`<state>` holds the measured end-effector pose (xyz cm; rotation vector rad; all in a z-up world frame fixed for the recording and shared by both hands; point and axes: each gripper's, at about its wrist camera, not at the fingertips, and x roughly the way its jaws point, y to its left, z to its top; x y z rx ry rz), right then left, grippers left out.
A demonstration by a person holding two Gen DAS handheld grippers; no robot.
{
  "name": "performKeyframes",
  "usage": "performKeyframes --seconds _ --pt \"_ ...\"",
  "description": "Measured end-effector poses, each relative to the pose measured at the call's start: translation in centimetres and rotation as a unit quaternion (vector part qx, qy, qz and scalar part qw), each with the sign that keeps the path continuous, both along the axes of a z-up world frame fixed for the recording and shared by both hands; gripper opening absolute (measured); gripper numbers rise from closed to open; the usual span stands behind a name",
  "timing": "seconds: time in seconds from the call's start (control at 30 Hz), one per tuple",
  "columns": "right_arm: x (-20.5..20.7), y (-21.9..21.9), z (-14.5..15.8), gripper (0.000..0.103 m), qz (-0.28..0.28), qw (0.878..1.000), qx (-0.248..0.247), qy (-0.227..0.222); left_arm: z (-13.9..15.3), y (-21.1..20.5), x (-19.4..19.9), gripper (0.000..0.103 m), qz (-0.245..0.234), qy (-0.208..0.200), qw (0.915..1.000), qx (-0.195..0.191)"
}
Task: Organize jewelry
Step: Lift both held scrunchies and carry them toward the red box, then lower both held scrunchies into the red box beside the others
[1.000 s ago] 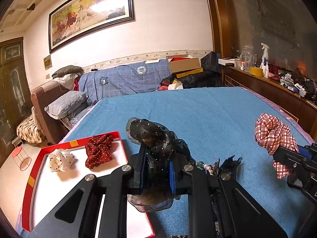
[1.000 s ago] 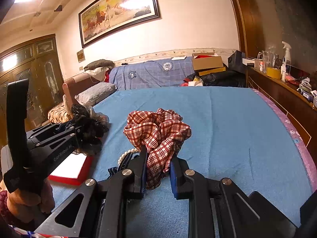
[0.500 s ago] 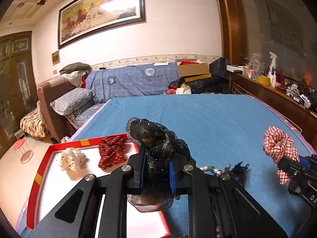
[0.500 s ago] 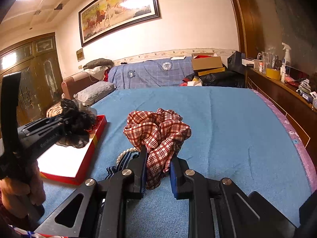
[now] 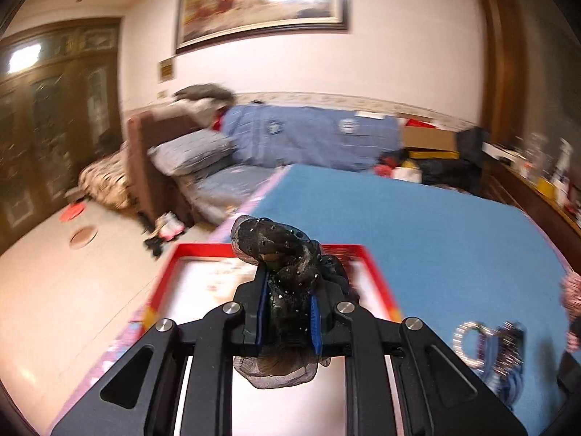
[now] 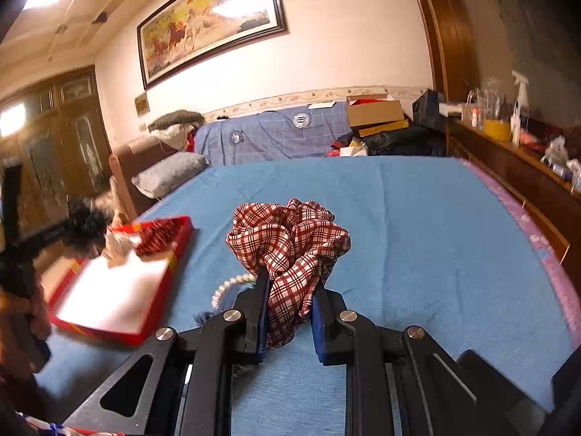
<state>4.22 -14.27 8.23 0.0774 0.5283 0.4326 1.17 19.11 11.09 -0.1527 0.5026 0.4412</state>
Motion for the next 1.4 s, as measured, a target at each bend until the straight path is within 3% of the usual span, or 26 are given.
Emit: performKeyframes --seconds 0.17,0.33,0.5,0.63,0.8,1.4 --pt "-0.6 2.7 1.8 0.024 0.037 0.999 0.030 0.003 -0.8 4.4 -0.4 0.018 0.038 0.026 0.9986 -0.026" --pt "-0.6 9.1 3.6 0.024 0.105 0.993 0.043 0.023 -1.5 6.2 -0.3 0.018 0.061 0.051 0.9964 -0.030" --pt "1.5 16.1 2.5 0.024 0.144 0.985 0.051 0.080 -2.8 6.3 0.5 0.018 0.060 0.076 0.9946 -0.037" --pt "3.2 20.7 0.6 0.024 0.150 0.983 0.025 0.104 -3.5 6.5 0.7 0.018 0.066 0.088 0.9929 -0.044" --pt "5.6 23.1 -1.4 0.024 0.143 0.980 0.011 0.135 -4.4 6.6 1.5 0.018 0.066 0.103 0.9910 -0.054" --pt "6.9 26.2 -2.6 0.024 0.135 0.979 -0.019 0.150 -5.2 7.3 2.8 0.018 0.070 0.121 0.9884 -0.059"
